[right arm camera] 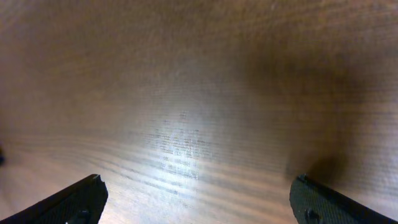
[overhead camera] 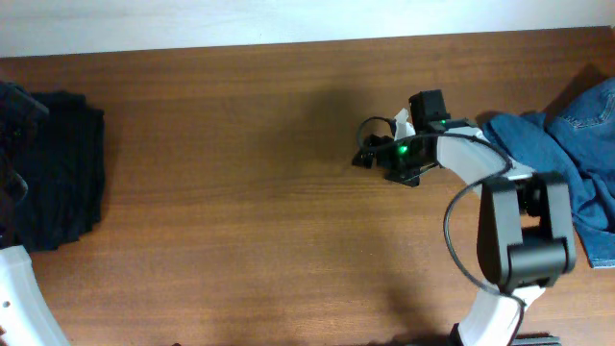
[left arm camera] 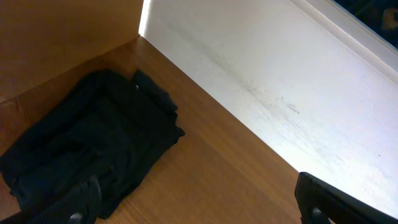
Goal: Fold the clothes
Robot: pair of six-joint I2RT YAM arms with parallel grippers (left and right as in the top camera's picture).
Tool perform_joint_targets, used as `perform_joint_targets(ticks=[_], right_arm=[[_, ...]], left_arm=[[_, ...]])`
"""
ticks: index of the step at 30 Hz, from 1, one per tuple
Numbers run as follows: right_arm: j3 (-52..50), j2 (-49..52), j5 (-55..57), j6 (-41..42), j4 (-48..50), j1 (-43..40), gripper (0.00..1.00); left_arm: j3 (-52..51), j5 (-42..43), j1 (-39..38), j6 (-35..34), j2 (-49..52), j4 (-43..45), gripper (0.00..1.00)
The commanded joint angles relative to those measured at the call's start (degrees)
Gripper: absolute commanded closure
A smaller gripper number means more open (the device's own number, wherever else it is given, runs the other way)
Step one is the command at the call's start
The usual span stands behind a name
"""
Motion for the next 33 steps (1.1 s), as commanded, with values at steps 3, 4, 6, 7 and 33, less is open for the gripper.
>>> perform_joint_targets(ticks=[3,4,6,7,33], right_arm=[[-0.4,-15.2,4.3,-0.4,0.1,5.9,0.01],[-0.4,-17.4,4.3,-0.4,0.1,6.8,0.01],[-0.4,-23.6,4.4,-0.4,0.1,9.4,0.01],[-0.4,-26.7,5.4,-1.4,0.2,10.6,0.01],[-38.2,-98.0,38.3,-20.6,15.6,10.7,0.01]], left_arm=[[-0.3,0.6,-0.1,-0.3,0.0,0.1,0.01],[-0.3,0.6,-0.1,-0.3,0.0,0.1,0.01],[-0.3,0.6,-0.1,-0.3,0.0,0.1,0.01],[-0.3,0.6,-0.1,-0.3,0.0,0.1,0.01],[-0.3,0.6,-0.1,-0.3,0.0,0.1,0.01]])
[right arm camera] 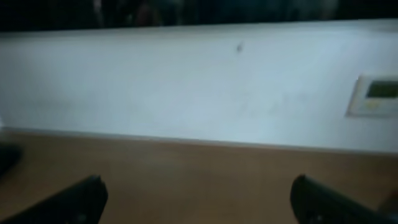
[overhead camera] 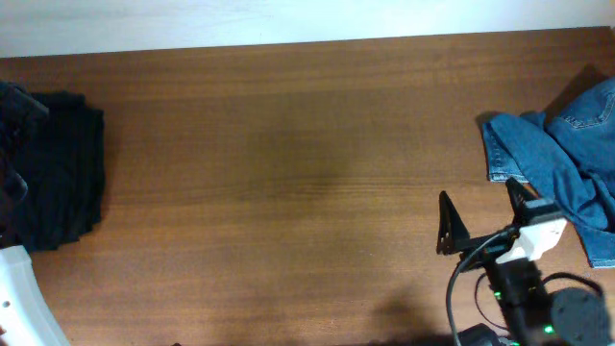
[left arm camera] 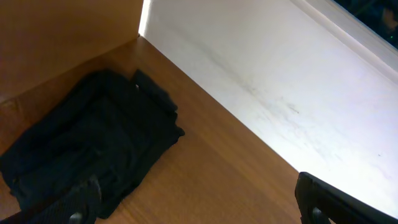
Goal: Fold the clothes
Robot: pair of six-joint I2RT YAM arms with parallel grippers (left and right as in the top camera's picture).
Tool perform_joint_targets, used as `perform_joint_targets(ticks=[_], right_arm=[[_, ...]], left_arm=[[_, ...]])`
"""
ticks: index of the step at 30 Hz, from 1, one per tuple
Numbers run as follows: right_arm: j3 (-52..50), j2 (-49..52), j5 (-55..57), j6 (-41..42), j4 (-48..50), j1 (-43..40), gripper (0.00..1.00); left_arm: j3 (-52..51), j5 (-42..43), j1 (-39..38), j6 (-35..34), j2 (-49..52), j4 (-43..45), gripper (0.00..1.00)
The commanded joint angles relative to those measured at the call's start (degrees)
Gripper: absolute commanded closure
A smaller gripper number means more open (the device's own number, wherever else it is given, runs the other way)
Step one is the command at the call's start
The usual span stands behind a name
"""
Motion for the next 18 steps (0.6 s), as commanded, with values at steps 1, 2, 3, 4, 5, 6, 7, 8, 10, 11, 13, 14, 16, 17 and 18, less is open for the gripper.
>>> perform_joint_targets(ticks=[1,2,3,4,5,6,7,8,10,11,13,14,16,17,18], right_arm=[[-9.3,-5.0,-0.8,-1.2,6.1,-2.4,0.01],[-12.3,-6.4,-1.8,-1.2,8.7,-2.9,0.02],[-15.2,-7.8,-3.0,-1.2,11.5,-3.3,0.01],[-18.1,-9.1,-4.1,-1.2,14.2,-3.6,0.01],[-20.9,-10.5,-5.2,-1.2,17.0,-3.9,0.01],[-23.6,-11.8,-6.2,-1.2,19.7,-4.3,0.01],[-26.6,-13.4,-6.9,-1.2,22.9,-4.6,0.02],[-29.0,-14.8,-7.4,-1.2,25.5,-4.9,0.01],[-33.2,-16.8,-7.5,-0.8,30.0,-5.6,0.01],[-34.8,-16.6,-7.7,-0.6,32.4,-6.0,0.01],[-36.5,-16.7,-7.7,0.3,33.6,-6.5,0.01],[-37.0,-16.7,-7.7,0.2,33.6,-6.6,0.01],[-37.7,-16.7,-7.0,0.2,33.3,-6.6,0.01],[-38.1,-16.7,-7.0,0.1,33.0,-6.6,0.01],[-38.6,-16.7,-6.8,-0.5,32.6,-6.6,0.01]], left_arm=[[-0.3,0.6,-0.1,-0.3,0.0,0.1,0.01],[-0.3,0.6,-0.1,-0.3,0.0,0.1,0.01],[-0.3,0.6,-0.1,-0.3,0.0,0.1,0.01],[-0.3,0.6,-0.1,-0.3,0.0,0.1,0.01],[-0.3,0.6,-0.1,-0.3,0.0,0.1,0.01],[-0.3,0.6,-0.1,-0.3,0.0,0.1,0.01],[-0.3,0.6,-0.1,-0.3,0.0,0.1,0.01],[-0.3,0.6,-0.1,-0.3,0.0,0.1,0.01],[-0.3,0.6,-0.1,-0.3,0.0,0.1,0.01],[-0.3,0.6,-0.1,-0.3,0.0,0.1,0.01],[-0.3,0.6,-0.1,-0.3,0.0,0.1,0.01],[-0.3,0.6,-0.1,-0.3,0.0,0.1,0.01],[-0.3,0.6,-0.1,-0.3,0.0,0.1,0.01],[-0.3,0.6,-0.1,-0.3,0.0,0.1,0.01],[-0.3,0.6,-0.1,-0.3,0.0,0.1,0.01]])
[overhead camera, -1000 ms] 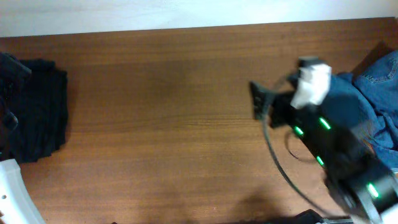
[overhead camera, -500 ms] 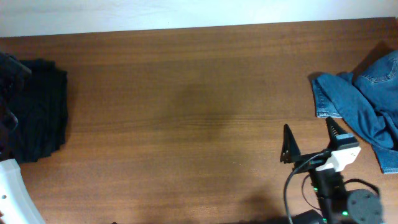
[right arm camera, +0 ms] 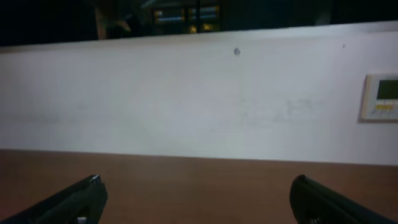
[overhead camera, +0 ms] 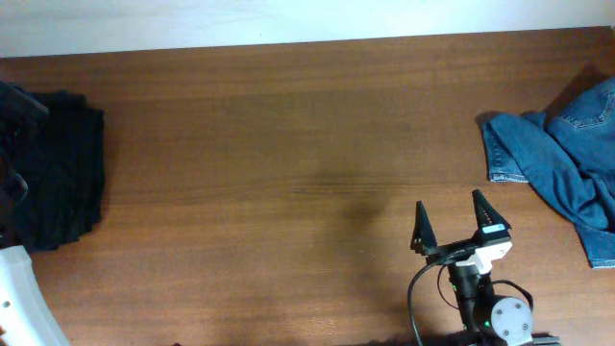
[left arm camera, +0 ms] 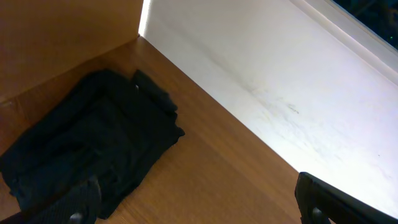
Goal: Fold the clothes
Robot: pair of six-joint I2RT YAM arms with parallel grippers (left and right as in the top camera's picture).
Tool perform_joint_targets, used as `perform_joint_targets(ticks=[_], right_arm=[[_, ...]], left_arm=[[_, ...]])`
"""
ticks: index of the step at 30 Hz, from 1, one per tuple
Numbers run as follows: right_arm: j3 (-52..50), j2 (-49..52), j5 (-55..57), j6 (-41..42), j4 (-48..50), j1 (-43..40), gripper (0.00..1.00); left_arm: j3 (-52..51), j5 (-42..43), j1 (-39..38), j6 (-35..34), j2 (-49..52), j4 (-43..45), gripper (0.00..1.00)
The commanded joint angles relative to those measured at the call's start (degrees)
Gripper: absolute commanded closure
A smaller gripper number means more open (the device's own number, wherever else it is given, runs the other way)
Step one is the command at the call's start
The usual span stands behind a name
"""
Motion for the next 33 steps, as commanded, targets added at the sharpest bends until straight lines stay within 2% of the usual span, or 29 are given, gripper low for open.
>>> perform_joint_targets(ticks=[1,12,33], right_arm=[[-1.6,-0.7,-0.3,-0.6,-0.9,-0.5,0.01],[-1.5,-0.7,0.9,-1.2,-15.1,-0.5,0.01],[-1.5,-0.6,-0.8,-1.1,-15.0,-0.5,0.01]], left_arm=[[-0.3,0.6,-0.1,-0.3,0.0,0.1,0.01],[-0.3,0.6,-0.1,-0.3,0.0,0.1,0.01],[-0.3,0.6,-0.1,-0.3,0.0,0.1,0.01]])
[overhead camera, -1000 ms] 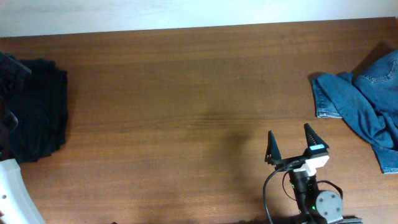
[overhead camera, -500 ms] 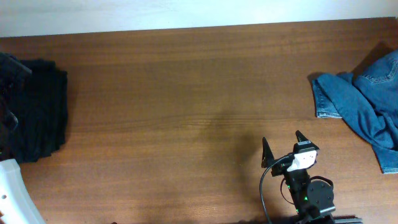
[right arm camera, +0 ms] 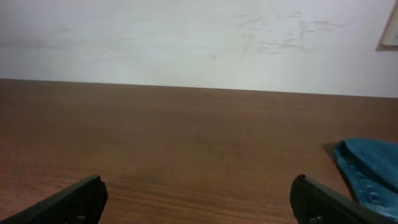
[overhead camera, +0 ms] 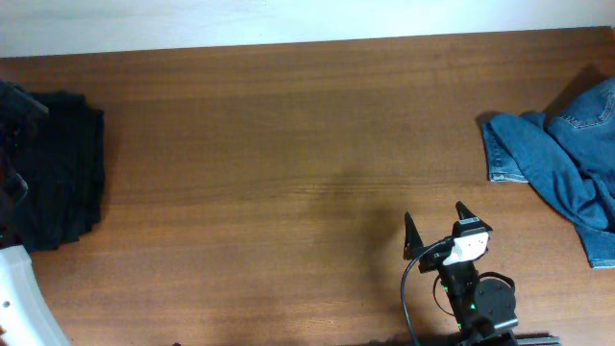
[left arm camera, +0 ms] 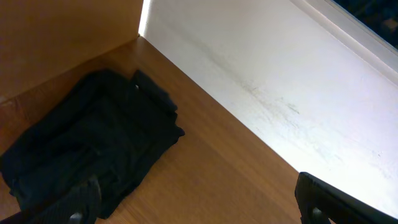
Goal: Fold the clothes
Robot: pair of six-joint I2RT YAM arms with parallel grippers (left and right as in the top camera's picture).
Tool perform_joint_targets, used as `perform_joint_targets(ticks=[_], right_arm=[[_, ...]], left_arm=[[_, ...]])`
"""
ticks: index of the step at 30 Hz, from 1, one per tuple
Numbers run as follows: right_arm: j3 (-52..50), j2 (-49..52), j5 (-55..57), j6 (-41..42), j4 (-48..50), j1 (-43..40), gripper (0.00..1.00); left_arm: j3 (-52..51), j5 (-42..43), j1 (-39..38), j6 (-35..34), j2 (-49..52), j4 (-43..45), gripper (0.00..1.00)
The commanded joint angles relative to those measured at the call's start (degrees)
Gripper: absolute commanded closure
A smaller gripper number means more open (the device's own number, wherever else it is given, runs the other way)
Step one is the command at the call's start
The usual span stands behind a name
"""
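Note:
A crumpled pair of blue jeans (overhead camera: pixel 567 163) lies at the table's right edge; its near corner (right arm camera: pixel 368 167) shows in the right wrist view. A folded black garment (overhead camera: pixel 58 168) rests at the far left, also seen as a dark bundle (left arm camera: pixel 87 149) in the left wrist view. My right gripper (overhead camera: pixel 437 226) stands open near the front edge, right of centre, nothing between its fingers. My left gripper (left arm camera: pixel 198 202) is open, hovering beside the black garment.
The brown wooden table (overhead camera: pixel 288 144) stretches between the two garments. A white wall (right arm camera: pixel 199 43) runs along its far side. The left arm's white base (overhead camera: pixel 24 303) sits at the front left corner.
The right gripper has shifted slightly left and tilted down, so its camera now looks across the tabletop toward the jeans. The left arm has not moved.
First my right gripper was open low over the table's middle, arm stretched out. Then it was drawn back near the front right edge, facing the wall. It stayed there open, then tipped down toward the table. The left gripper and both garments have not changed.

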Motion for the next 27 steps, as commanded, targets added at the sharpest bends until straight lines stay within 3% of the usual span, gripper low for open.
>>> perform_joint_targets(ticks=[1,21,27], right_arm=[[-0.3,-0.6,-0.3,-0.5,-0.5,-0.5,0.01],[-0.3,-0.6,-0.3,-0.5,-0.5,-0.5,0.01],[-0.3,-0.6,-0.3,-0.5,-0.5,-0.5,0.01]], left_arm=[[-0.3,0.6,-0.1,-0.3,0.0,0.1,0.01],[-0.6,0.6,-0.1,-0.3,0.5,0.1,0.01],[-8.5,0.5,-0.1,-0.3,0.2,0.2,0.01]])
